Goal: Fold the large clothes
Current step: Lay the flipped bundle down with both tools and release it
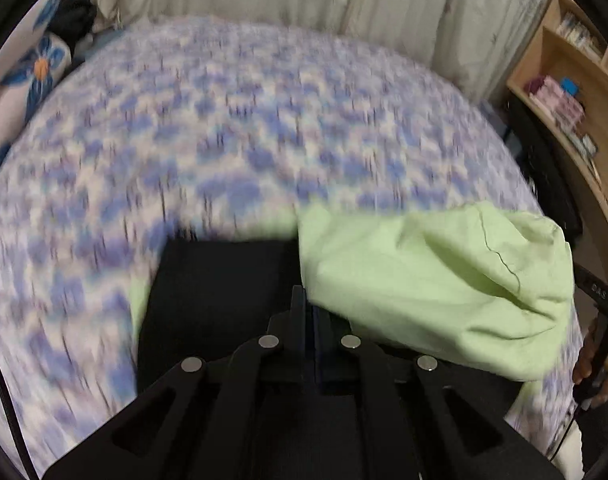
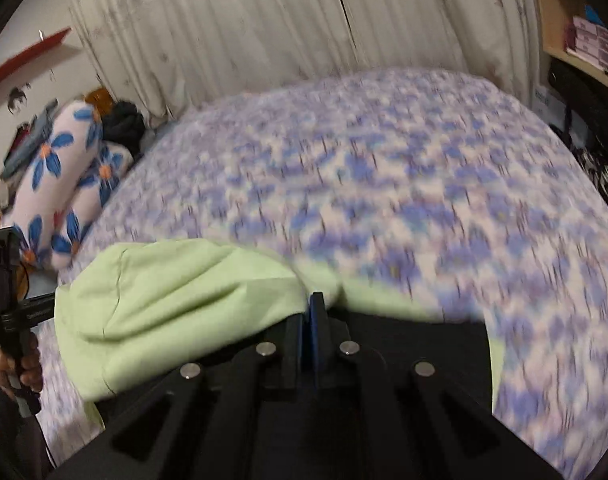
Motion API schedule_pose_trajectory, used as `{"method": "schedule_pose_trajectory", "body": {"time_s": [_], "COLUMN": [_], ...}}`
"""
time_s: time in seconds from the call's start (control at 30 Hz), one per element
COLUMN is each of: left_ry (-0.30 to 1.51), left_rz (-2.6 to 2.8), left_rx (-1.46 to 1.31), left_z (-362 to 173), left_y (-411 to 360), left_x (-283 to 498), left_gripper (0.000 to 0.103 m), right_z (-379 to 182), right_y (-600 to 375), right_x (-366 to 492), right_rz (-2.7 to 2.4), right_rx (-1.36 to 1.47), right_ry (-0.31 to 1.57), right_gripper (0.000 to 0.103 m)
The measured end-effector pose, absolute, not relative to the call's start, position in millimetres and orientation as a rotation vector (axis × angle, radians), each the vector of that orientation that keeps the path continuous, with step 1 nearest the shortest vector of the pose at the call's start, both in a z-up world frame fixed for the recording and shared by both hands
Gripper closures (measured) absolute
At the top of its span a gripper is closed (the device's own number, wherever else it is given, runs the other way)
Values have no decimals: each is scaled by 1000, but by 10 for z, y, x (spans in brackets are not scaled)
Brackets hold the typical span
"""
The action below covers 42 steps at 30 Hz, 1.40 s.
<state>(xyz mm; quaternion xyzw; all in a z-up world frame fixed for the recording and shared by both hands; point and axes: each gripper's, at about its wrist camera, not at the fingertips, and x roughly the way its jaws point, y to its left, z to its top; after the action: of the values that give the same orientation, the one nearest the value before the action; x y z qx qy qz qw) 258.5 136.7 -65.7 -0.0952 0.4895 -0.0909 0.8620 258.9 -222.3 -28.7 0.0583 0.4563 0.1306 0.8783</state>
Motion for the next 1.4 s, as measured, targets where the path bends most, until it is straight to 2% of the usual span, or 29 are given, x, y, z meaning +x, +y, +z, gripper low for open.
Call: {"method": "schedule_pose_trajectory", "body": {"time_s": [0.13,0.23,0.3,0.37,0.4,0.5,0.63,0.7,1.0,1.27,1.3,1.33,1.37,1.4], "left_ry": [1120,1160,1172,1170,1159,1124,1072,1054,1051,979,971,973,987,997], "left_rz": [-214,-211,-217,-236,-248,-282,-332,-351,-357,-406,-421,-425,-421,-412], "left_rx": [-206,-216,-225,-245,-255,-270,-313,-343,-564,-727,-758,-767,-767,-765], "left_z": [-1016,-1165,-1195,-1170,-1133,-1029,-928,-937,-1444,-1719,-1748,-1767,-1790,-1812], "left_y": [1333,1334,1342,1348,1346,1320,1216,1158,1110,1095,1077,1061,1035,1006], "left_x": [2171,1942,1819,1721,1661,1544,1448,1437,1764,2034,2065,2083,2107,2106], "left_gripper": [102,98,93,87,83,75,51,50,51,52,61,83,92,95], "right_z": [-704,-811,-832,-826,-819,-825,-882,-958,-1441,-1558,-1562,-1561,-1562,-1554], "right_y": [-2368,-2397,-2395,-2372,-2353,-2244,-2066,-1978,-1799,-1745,-1719,-1705,-1684,-1683], "right_x": [2240,1996,1815,1629,1555,1389,1301,1315,1599,1812,1825,1835,1837,1830], "right_rz": [244,248,270,298,312,358,407,424,437,463,465,467,469,465], "right_rx": [177,186,196,211,218,234,277,314,504,556,544,537,533,537], "right_ry": [1096,1133,1148,1147,1141,1141,1135,1129,1134,1080,1072,1070,1069,1067], "right_gripper": [99,98,91,67,64,63,63,63,63,64,70,77,84,85]}}
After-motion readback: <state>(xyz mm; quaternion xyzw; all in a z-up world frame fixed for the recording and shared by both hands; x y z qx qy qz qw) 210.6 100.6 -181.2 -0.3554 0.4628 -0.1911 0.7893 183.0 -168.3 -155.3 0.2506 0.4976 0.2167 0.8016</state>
